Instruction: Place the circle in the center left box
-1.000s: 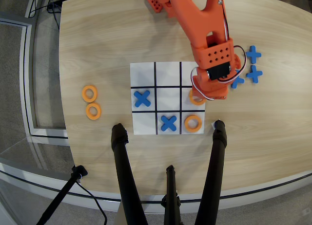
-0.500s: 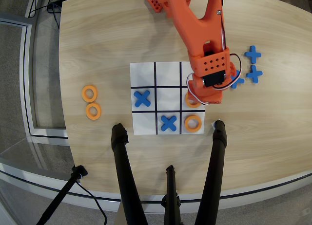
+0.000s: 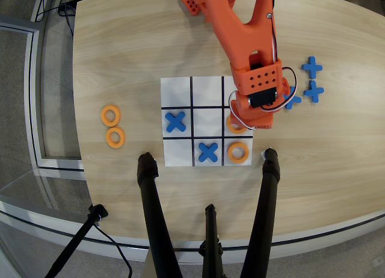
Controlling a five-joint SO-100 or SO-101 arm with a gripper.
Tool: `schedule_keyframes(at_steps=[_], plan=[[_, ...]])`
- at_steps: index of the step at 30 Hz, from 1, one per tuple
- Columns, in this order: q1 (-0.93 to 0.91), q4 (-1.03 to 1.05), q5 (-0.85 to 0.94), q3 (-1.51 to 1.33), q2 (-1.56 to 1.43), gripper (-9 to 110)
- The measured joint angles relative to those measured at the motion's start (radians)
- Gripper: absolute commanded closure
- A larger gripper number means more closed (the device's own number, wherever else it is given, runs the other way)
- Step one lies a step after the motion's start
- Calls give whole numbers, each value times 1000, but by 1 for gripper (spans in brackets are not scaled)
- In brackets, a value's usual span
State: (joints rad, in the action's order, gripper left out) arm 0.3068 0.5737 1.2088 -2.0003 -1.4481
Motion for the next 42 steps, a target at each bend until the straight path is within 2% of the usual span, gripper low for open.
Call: schedule_keyframes(at_steps=[10, 19, 27, 32, 37, 42], plan=[[-9, 133, 0, 40, -104, 85], [-57, 417, 38, 15, -537, 85], [-117, 592, 138, -402, -1201, 85], [-152, 634, 218, -693, -1562, 85], [-187, 621, 259, -959, -1793, 85], [-215, 561, 279, -1123, -1891, 86]])
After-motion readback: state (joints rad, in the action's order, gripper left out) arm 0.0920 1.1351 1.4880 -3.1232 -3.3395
